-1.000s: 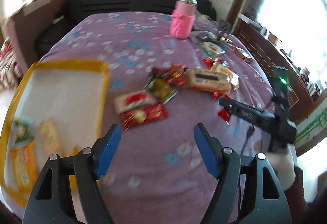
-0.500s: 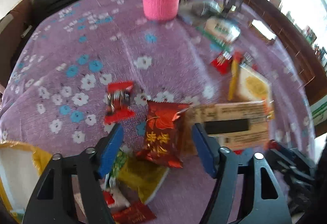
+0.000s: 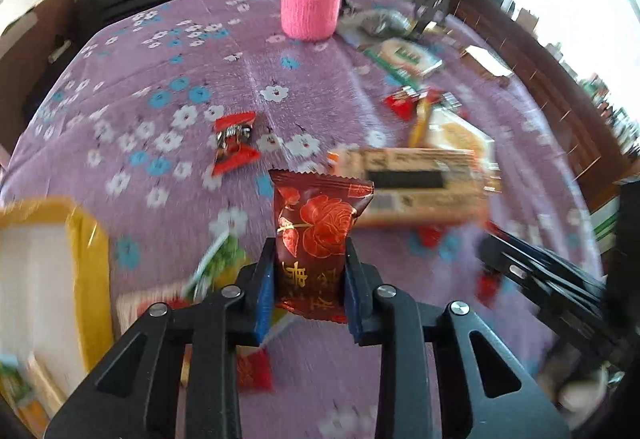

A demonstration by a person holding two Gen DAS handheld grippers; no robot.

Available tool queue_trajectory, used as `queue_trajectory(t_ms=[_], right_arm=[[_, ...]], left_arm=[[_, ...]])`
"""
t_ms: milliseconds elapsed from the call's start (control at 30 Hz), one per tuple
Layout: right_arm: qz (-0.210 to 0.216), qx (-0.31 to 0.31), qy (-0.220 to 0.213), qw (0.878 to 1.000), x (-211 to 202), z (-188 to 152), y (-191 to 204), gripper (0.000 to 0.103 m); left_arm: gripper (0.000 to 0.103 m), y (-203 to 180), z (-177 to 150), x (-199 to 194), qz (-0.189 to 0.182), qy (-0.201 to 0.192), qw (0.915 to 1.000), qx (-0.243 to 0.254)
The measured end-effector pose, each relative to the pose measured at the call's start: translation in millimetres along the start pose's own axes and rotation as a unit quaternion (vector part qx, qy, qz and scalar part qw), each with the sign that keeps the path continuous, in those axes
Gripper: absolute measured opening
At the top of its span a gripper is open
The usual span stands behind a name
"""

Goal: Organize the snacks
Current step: 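Carry both red snacks over the white tray and lower them in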

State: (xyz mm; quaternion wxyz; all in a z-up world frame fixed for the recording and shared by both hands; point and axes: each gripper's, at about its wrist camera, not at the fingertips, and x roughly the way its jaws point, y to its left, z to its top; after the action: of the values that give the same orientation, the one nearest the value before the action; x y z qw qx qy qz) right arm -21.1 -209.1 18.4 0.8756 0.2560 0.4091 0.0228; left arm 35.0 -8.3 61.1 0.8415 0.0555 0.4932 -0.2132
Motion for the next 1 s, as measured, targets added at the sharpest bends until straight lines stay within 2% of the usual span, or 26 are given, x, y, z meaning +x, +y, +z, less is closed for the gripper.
queue_trajectory(t_ms=[100, 367, 567, 700, 767, 900, 1000], right_arm=[[0.006, -0.009, -0.007, 1.0, -4, -2, 5, 0.038], [0.026, -0.054, -0.035, 0.998, -15, -10, 28, 0.038], [0.026, -0.071, -0.05, 0.996, -16, -19, 39, 0.038], [0.021, -0.083, -0.043, 0.995, -14, -29, 48, 0.038], [0.023, -0.09, -0.041, 0.995, -20, -36, 57, 0.038], [0.067, -0.083, -0.026, 0.994, -37, -55, 78, 0.037], [0.084, -0.105, -0.019, 0.991, -44, -66, 110, 0.037]], left_arm=[[0.026, 0, -26, -43, -0.02, -0.029, 0.9993, -0.016], [0.026, 33, -73, -125, -0.028, -0.114, 0.9908, -0.067], [0.026, 52, -106, -138, 0.029, -0.136, 0.9868, -0.083], [0.027, 71, -129, -145, 0.034, -0.136, 0.9842, -0.109], [0.027, 81, -138, -151, 0.05, -0.138, 0.9829, -0.112], [0.027, 100, -147, -159, 0.076, -0.147, 0.9793, -0.116], [0.027, 119, -154, -165, 0.109, -0.169, 0.9712, -0.127]])
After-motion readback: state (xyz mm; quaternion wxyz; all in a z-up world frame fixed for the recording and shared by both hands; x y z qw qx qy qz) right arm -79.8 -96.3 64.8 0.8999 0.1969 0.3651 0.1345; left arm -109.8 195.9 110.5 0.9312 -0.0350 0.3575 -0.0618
